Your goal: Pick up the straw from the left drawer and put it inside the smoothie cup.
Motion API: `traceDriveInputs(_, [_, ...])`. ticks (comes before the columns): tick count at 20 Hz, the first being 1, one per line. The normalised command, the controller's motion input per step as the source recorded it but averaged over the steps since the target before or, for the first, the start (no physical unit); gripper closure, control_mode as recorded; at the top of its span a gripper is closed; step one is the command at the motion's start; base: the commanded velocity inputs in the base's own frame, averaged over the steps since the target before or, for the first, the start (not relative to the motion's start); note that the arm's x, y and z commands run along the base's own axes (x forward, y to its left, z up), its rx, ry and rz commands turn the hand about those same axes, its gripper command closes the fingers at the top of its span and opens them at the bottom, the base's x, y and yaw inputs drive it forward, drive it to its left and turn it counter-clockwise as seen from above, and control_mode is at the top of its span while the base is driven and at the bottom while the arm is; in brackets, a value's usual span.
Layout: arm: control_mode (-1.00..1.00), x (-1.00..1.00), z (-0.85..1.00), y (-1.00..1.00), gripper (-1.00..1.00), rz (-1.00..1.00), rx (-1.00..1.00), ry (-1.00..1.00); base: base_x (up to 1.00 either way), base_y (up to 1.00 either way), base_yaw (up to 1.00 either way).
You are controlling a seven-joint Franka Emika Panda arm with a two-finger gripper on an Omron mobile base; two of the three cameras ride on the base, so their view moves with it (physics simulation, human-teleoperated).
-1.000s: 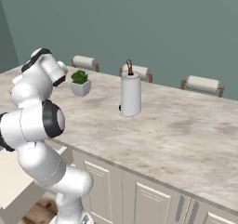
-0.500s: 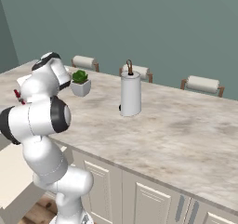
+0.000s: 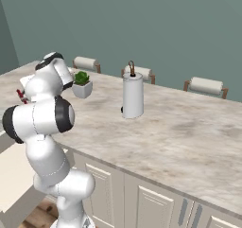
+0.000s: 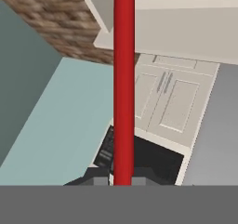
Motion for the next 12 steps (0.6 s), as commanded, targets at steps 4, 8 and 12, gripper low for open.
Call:
traceDriveInputs(4, [-1.0, 0.44, 0.0, 0.0, 1.0, -0.01, 0.0, 0.03, 0.0, 0.0, 0.0])
traceDriveInputs(8, [-1.0, 0.52, 0.0, 0.0, 1.0, -0.05, 0.0, 0.08, 0.0, 0.0, 0.0])
traceDriveInputs(12, [-1.0, 0.31, 0.0, 0.0, 1.0, -0.05, 0.02, 0.11, 0.0, 0.0, 0.0])
